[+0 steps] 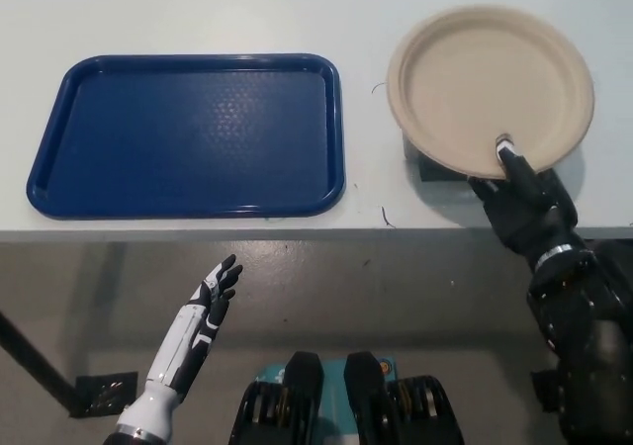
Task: Use the right hand to pick up a plate from a leveled surface and place it into a tray on the left side
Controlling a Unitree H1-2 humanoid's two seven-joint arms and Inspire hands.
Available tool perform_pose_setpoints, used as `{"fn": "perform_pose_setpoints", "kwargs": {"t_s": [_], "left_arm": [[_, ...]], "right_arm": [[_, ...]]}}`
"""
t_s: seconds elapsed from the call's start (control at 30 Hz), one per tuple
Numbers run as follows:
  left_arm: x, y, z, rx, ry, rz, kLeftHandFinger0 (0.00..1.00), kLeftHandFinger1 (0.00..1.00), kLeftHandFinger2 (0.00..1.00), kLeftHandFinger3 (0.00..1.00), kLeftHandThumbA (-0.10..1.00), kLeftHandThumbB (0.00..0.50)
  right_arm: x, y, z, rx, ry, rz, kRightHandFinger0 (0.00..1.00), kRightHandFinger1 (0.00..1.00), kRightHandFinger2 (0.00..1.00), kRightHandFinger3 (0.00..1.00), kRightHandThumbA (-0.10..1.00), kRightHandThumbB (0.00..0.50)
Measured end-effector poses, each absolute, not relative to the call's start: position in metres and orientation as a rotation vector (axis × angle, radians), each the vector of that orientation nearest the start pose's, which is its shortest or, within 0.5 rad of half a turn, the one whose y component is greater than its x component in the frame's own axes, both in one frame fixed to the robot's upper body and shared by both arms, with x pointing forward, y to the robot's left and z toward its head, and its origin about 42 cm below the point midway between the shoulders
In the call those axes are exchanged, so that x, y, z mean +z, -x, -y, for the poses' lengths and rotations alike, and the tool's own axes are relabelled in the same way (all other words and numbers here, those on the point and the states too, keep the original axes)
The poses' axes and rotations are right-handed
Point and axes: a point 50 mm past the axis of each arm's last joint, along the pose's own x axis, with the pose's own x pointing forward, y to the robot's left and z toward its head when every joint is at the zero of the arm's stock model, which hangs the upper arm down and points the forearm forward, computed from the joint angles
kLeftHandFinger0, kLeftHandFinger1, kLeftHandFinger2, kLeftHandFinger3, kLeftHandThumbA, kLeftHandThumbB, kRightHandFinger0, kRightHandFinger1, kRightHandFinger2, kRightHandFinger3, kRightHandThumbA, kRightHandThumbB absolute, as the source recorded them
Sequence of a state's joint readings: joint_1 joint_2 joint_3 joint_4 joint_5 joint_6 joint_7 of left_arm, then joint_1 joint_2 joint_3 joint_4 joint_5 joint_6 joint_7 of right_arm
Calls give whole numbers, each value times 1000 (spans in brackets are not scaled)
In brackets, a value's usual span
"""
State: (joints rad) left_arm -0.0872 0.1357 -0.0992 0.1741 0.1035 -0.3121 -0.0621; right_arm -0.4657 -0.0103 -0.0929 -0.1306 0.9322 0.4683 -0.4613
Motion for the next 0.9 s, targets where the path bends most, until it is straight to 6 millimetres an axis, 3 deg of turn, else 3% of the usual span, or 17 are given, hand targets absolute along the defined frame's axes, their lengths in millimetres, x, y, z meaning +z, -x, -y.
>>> {"fn": "perform_pose_setpoints", "kwargs": {"t_s": [0.13, 0.27, 0.43, 0.57, 0.67, 0.73, 0.77, 0.87, 0.9], "left_arm": [[92, -307, -220, -207, -240, 214, 1000, 1000, 1000, 1000, 1000, 127], [92, -307, -220, -207, -240, 214, 1000, 1000, 1000, 1000, 1000, 121], [92, -307, -220, -208, -242, 214, 1000, 1000, 1000, 1000, 1000, 122], [92, -307, -221, -209, -245, 215, 1000, 1000, 1000, 1000, 1000, 131], [92, -307, -221, -209, -245, 215, 1000, 1000, 1000, 1000, 1000, 138], [92, -307, -221, -209, -246, 214, 1000, 1000, 1000, 1000, 1000, 119], [92, -307, -221, -210, -246, 214, 1000, 1000, 1000, 1000, 1000, 119], [92, -307, -221, -213, -246, 215, 1000, 1000, 1000, 1000, 1000, 136], [92, -307, -221, -214, -247, 215, 1000, 1000, 1000, 1000, 1000, 145]], "right_arm": [[273, -382, 175, 136, -785, -51, 0, 307, 668, 1000, -100, 8], [275, -382, 163, 169, -782, -78, 0, 401, 758, 1000, -100, 26], [271, -400, 143, 173, -795, -148, 0, 356, 731, 1000, -100, 26], [270, -426, 108, 192, -792, -233, 0, 318, 753, 1000, -100, 22], [273, -441, 83, 209, -778, -278, 0, 253, 712, 999, -100, 25], [273, -449, 69, 214, -760, -306, 0, 248, 724, 761, -100, 35], [272, -456, 59, 218, -746, -328, 0, 261, 747, 754, -100, 36], [272, -470, 28, 230, -702, -386, 0, 331, 787, 1000, -100, 46], [274, -474, 19, 238, -689, -394, 0, 326, 801, 1000, -100, 49]]}}
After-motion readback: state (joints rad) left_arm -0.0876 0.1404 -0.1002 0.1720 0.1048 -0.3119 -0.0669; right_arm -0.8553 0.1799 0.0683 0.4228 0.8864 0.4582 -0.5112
